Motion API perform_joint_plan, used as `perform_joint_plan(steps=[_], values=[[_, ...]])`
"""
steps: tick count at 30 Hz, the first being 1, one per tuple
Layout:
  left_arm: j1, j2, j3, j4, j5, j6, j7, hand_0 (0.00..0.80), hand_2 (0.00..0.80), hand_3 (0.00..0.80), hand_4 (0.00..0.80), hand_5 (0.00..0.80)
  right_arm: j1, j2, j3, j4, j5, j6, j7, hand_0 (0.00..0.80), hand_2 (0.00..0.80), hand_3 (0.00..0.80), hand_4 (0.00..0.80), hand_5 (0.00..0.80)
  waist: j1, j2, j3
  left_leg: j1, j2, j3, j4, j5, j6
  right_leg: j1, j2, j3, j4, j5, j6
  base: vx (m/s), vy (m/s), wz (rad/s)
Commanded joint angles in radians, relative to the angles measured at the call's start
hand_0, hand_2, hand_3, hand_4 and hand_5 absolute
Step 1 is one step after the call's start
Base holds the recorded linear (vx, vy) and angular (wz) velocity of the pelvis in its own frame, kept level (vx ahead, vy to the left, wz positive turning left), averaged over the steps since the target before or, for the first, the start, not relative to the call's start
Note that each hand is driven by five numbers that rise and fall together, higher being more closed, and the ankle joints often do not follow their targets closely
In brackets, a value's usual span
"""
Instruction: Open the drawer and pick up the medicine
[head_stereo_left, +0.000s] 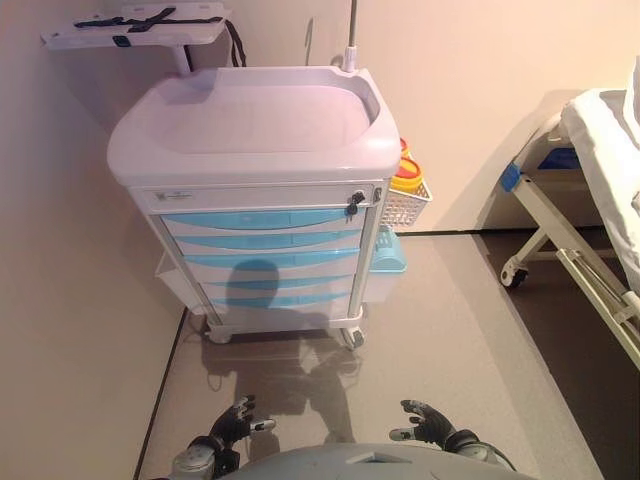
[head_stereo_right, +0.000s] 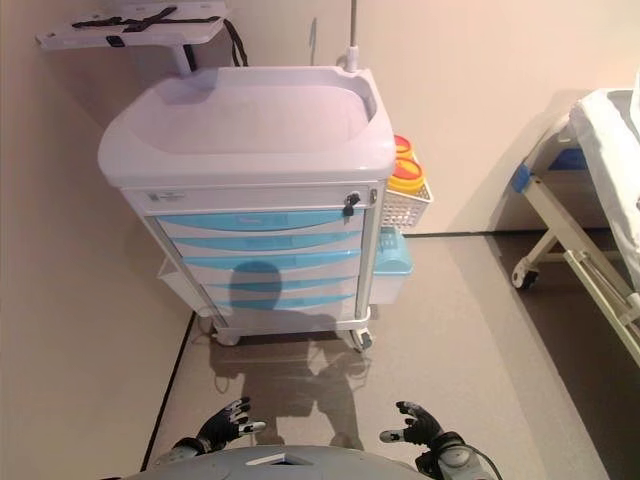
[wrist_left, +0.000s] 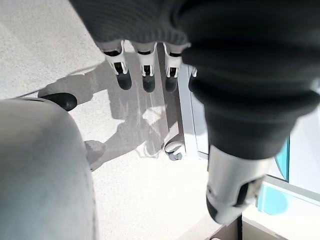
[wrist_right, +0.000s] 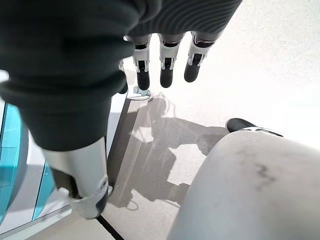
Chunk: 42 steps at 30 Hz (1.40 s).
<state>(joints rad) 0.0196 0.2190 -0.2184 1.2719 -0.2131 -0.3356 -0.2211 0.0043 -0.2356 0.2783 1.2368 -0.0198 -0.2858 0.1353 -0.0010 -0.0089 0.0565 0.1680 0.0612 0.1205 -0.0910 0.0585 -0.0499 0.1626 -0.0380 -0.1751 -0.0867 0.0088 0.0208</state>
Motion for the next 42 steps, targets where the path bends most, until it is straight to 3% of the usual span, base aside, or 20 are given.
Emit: perform_joint_plan(steps=[1,14,22,26,33,37,42], values=[[-0.077,-0.021,0.019,0.055,0.001,-0.072,-0.014,0.0,0.0,0.0,0.0,0.0,-0.065,0.048,0.013,0.032,0.007,-0.03,-0.002,0.0,0.0,0.0,0.0,0.0,0.007,-0.034,0.034,0.02,-0.108,0.023,0.021,-0.108,0.081,-0.012,-0.017,-0.029,0.065,-0.007,0.045,0.0,0.0,0.0],[-0.06,-0.021,0.041,0.06,-0.005,-0.066,-0.001,0.0,0.0,0.0,0.0,0.0,-0.054,0.046,0.001,0.034,0.013,-0.035,0.003,0.0,0.0,0.0,0.0,0.0,0.011,-0.035,0.038,0.015,-0.112,0.015,0.025,-0.108,0.084,-0.018,-0.018,-0.031,0.076,-0.01,0.045,0.036,0.004,0.0],[-0.071,-0.024,0.045,0.033,-0.123,-0.052,0.021,0.0,0.0,0.0,0.0,0.0,-0.065,0.036,0.002,0.011,0.043,-0.038,-0.018,0.0,0.0,0.0,0.0,0.0,0.014,-0.021,0.086,-0.046,-0.108,0.014,0.067,-0.109,0.091,-0.085,-0.035,-0.039,0.144,-0.03,0.041,0.043,0.039,0.0],[-0.108,-0.015,0.053,-0.026,-0.277,-0.066,0.023,0.0,0.0,0.0,0.0,0.0,-0.096,0.016,0.015,-0.035,0.08,-0.032,-0.037,0.0,0.0,0.0,0.0,0.0,0.011,-0.001,0.148,-0.128,-0.107,0.007,0.127,-0.107,0.101,-0.19,-0.054,-0.035,0.24,-0.048,0.038,-0.059,0.074,0.0],[-0.196,0.005,0.038,-0.191,-0.391,-0.133,0.003,0.0,0.0,0.0,0.0,0.0,-0.153,-0.031,0.02,-0.088,0.124,-0.035,-0.057,0.0,0.0,0.0,0.0,0.0,0.003,0.011,0.275,-0.325,-0.112,0.023,0.285,-0.114,0.101,-0.373,-0.086,-0.002,0.35,-0.04,0.037,-0.081,0.068,0.01],[-0.242,0.008,0.034,-0.317,-0.54,-0.168,-0.01,0.0,0.0,0.0,0.0,0.0,-0.169,-0.057,0.033,-0.147,0.132,-0.036,-0.085,0.0,0.0,0.0,0.0,0.0,-0.012,0.016,0.319,-0.438,-0.12,0.021,0.359,-0.118,0.105,-0.485,-0.079,0.037,0.395,-0.037,0.025,-0.038,0.107,-0.13],[-0.315,0.022,0.046,-0.463,-0.774,-0.2,-0.103,0.0,0.0,0.0,0.0,0.0,-0.174,-0.084,0.052,-0.227,0.126,-0.026,-0.115,0.0,0.0,0.0,0.0,0.0,-0.029,0.004,0.36,-0.56,-0.122,0.023,0.43,-0.127,0.117,-0.619,-0.054,0.083,0.438,-0.018,0.021,-0.034,0.063,-0.14]])
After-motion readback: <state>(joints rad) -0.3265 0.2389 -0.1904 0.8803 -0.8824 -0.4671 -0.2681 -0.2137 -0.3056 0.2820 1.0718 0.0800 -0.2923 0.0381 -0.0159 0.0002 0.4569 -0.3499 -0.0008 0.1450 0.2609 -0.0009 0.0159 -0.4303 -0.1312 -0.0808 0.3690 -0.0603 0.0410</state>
